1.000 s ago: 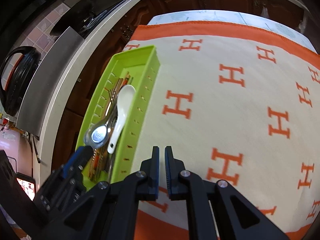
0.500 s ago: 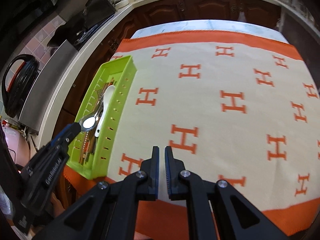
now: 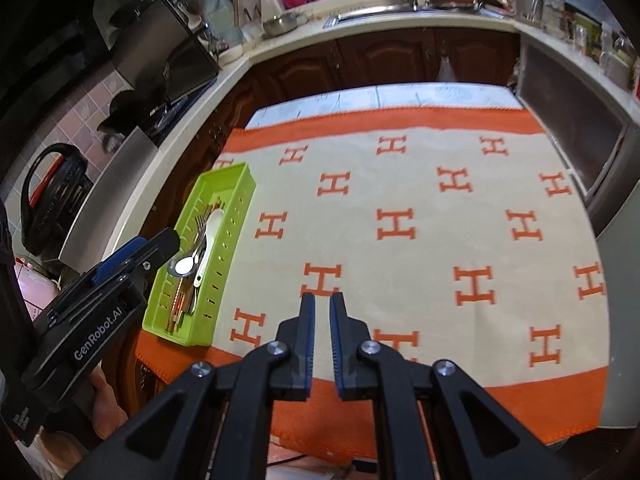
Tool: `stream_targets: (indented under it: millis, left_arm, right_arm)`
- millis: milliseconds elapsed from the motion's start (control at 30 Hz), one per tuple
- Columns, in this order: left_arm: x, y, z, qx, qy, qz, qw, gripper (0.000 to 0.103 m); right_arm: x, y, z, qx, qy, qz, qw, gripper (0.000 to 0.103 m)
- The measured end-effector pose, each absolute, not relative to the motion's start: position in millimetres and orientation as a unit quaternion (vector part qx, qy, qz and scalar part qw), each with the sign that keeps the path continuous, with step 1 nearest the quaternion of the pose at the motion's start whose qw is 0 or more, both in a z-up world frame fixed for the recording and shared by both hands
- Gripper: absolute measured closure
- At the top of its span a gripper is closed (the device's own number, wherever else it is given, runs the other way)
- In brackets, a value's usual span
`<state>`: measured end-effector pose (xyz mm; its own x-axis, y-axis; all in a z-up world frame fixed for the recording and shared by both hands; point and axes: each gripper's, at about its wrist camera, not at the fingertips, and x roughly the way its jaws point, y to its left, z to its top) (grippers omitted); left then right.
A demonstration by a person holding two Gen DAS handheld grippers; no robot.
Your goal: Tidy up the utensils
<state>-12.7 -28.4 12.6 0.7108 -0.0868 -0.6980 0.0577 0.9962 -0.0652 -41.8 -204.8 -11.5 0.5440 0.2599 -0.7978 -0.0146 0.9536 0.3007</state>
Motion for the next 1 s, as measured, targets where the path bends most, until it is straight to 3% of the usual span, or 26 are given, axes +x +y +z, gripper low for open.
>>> stream_targets:
  millis: [133,267,400,667,1000]
  left_arm:
    - [-21,-45,29,-0.004,0.373,-0.048,0.926,0.056]
    - [-30,-57,36,0.006,0.37,-0.058,0.927,0.043]
    - [-41,-62,41,0.004,0.359,-0.069,0.931,0.034]
    - [-53,-70,41,0.017,0.35,-0.06,0.935,0.025]
    - [-46,-69,35,0.024,0.362,-0.053,0.931,0.024]
  right_arm:
    - [-55,-208,2,0.116,0.443,0.057,0.887,0.095]
    - [-64,-210,9,0.111,0.428,0.048,0.896,0.094]
    - [-71,-210,14,0.108,0.41,0.041,0.905,0.07]
    - [-78,-211,16,0.104,0.397,0.029,0.912,0.069]
    - [-77,-212,12,0.107,0.403,0.028,0.908,0.069]
